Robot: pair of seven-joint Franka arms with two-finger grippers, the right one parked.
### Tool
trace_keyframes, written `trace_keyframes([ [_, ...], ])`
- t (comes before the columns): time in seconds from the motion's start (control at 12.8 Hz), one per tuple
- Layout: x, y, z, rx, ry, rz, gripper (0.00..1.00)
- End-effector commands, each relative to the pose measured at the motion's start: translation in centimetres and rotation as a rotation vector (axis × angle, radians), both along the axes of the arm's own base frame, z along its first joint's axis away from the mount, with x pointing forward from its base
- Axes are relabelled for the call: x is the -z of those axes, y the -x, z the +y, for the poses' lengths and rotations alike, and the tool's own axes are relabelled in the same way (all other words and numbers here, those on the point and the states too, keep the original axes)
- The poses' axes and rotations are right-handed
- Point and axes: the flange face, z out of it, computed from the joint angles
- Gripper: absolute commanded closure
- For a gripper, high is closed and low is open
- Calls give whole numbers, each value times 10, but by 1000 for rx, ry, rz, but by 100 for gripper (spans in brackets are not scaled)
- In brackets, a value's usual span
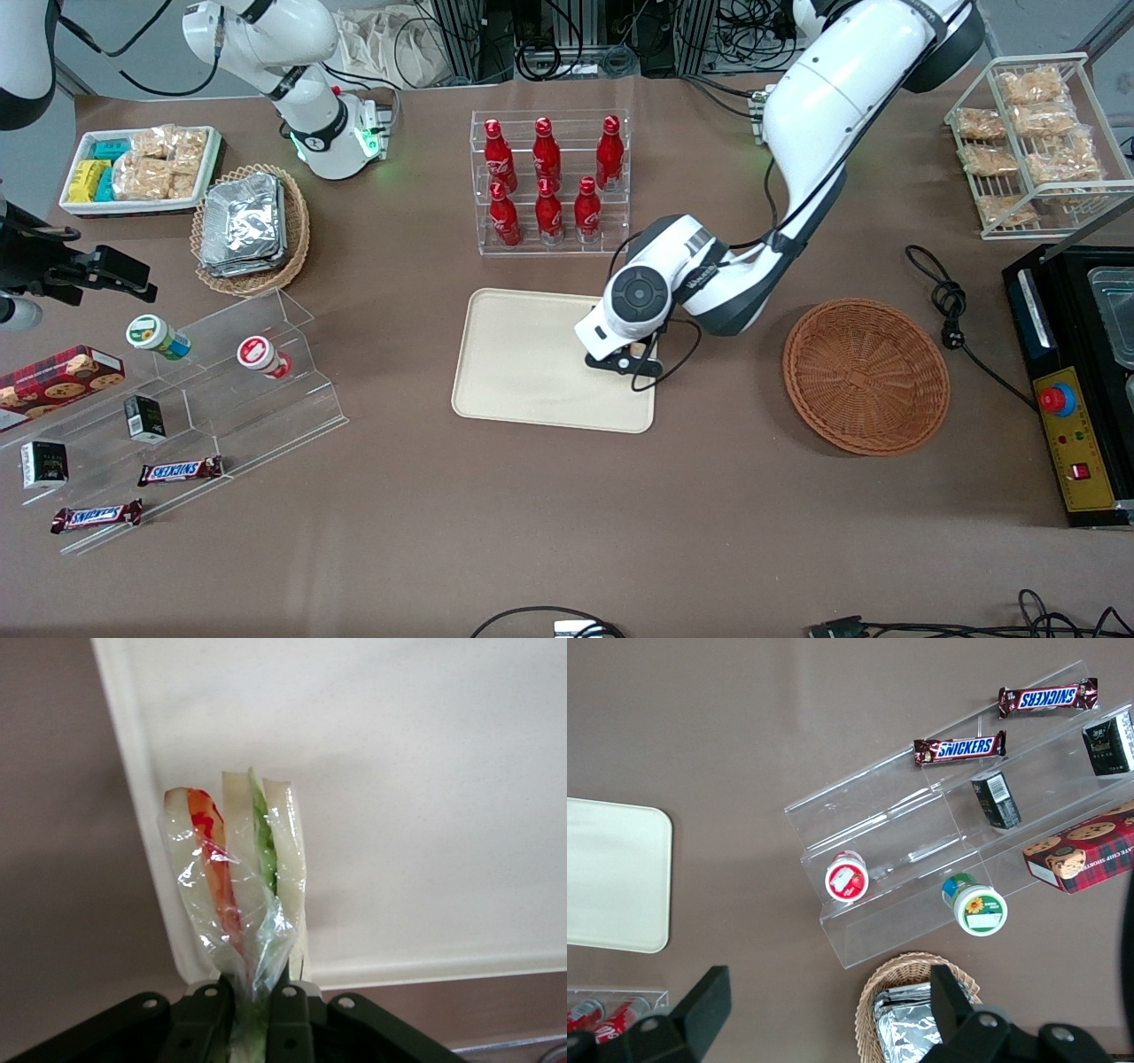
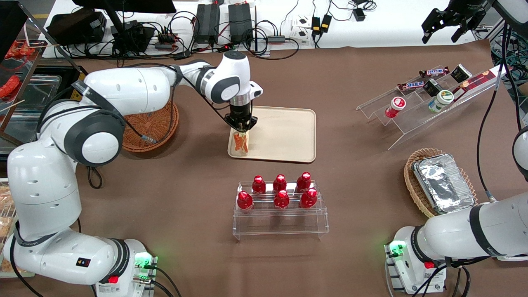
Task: Place sandwich from basket to tray
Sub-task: 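Carry the sandwich with the left gripper over the cream tray, then lower the sandwich onto the tray and open the left gripper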
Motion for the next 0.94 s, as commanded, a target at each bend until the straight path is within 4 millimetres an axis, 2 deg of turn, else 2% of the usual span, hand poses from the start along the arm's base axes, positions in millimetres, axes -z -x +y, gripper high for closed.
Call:
trace_keyframes([
  [0.0,4,-9,0,-1,10,-30,91],
  [0.08,5,-11,3,-5,8,-28,90],
  [0.16,5,-11,4,-6,7,-27,85],
  [0.23,5,-12,6,-9,5,-26,66],
  [0.31,8,-14,9,-14,-2,-24,5],
  [0.39,9,-16,12,-15,-6,-26,0],
  [0.55,2,-18,11,-24,-1,-35,0],
  [0.62,-7,-22,12,-29,3,-48,0],
  [0.7,-21,-30,22,-49,-2,-45,0],
  [0.86,-71,-47,39,-77,-33,-33,0],
])
